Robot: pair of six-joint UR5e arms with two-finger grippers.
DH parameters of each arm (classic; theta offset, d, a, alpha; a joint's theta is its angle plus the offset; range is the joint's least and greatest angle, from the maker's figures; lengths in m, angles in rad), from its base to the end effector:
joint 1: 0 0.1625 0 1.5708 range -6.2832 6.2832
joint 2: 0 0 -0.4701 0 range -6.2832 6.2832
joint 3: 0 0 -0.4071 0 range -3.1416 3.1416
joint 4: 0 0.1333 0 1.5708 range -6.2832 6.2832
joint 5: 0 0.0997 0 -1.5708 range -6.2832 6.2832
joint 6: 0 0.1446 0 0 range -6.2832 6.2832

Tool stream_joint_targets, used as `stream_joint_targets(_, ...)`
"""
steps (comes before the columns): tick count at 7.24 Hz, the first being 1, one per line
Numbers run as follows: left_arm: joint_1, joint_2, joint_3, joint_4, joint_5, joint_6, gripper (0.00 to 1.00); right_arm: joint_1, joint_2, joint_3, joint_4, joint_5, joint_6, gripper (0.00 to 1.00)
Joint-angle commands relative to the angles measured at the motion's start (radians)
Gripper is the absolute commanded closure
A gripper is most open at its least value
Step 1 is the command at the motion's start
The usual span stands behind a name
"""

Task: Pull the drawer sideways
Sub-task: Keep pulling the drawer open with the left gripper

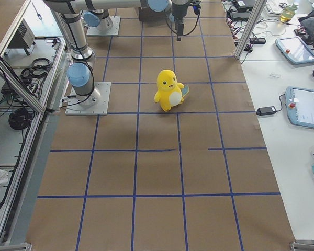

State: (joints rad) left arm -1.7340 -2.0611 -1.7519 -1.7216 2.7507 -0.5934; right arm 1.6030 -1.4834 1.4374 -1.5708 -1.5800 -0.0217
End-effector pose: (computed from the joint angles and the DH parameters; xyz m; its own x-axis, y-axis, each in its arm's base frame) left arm -0.0918 -0.5601 0.2134 -0.2823 0.2299 -0.9314 -0.0570 0.9651 0.2555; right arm 0.1497 -0.5494 0.5097 -0.9985 -0.0534 0.0102 -0.0538 0.9975 -0.0458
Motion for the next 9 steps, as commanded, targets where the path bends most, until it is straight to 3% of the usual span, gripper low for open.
stream_joint_targets(1,-0.016,-0.004,0.022,-0.001,-0.031,0.001,0.69,0.0,0.0,0.0,0.0,0.0,0.0,0.0)
stream_joint_targets(9,-0.07,-0.002,0.026,0.005,-0.054,0.001,0.68,0.0,0.0,0.0,0.0,0.0,0.0,0.0)
